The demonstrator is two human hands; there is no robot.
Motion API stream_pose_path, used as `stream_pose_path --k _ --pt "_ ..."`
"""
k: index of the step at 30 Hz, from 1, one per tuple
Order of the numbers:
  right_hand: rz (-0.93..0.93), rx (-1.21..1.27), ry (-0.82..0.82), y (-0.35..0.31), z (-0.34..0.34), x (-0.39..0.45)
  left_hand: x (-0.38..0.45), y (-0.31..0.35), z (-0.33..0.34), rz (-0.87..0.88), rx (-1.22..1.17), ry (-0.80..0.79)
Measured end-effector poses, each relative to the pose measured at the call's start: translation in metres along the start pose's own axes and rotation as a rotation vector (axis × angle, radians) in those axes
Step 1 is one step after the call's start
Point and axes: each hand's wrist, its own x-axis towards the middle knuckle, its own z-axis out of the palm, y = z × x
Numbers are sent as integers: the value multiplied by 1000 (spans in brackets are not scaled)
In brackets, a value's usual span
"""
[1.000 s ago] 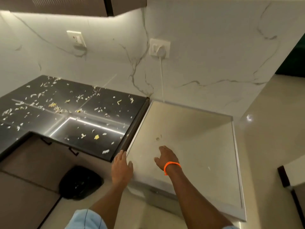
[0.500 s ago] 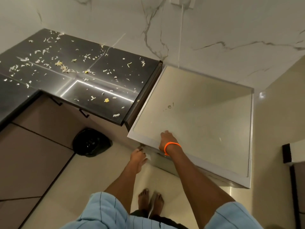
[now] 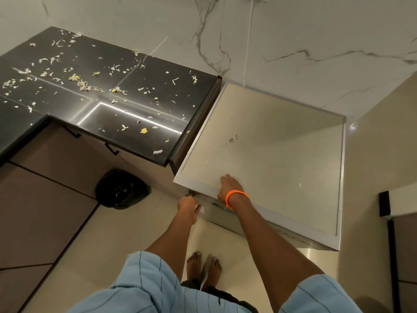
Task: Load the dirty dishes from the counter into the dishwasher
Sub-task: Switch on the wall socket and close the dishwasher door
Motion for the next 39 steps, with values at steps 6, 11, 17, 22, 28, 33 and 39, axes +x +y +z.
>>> stream_pose_path --k 6,11,17,22,28,33,39 --pt "32 -33 21 -11 -6 -3 9 7 -7 15 134 -10" --pt "75 -58 15 -17 -20 -6 18 7 -19 31 236 -3" --pt "102 -65 -16 -33 -29 -9 19 47 -32 130 593 -6" --pt "112 -34 -1 -39 -30 -10 16 77 -42 187 587 156" --pt "55 -7 26 -34 -33 -6 1 86 -53 253 726 212" --pt "-24 18 23 -44 -36 0 -8 94 -70 352 839 262" --pt "-121 42 47 -76 -37 11 -22 117 -79 549 958 276"
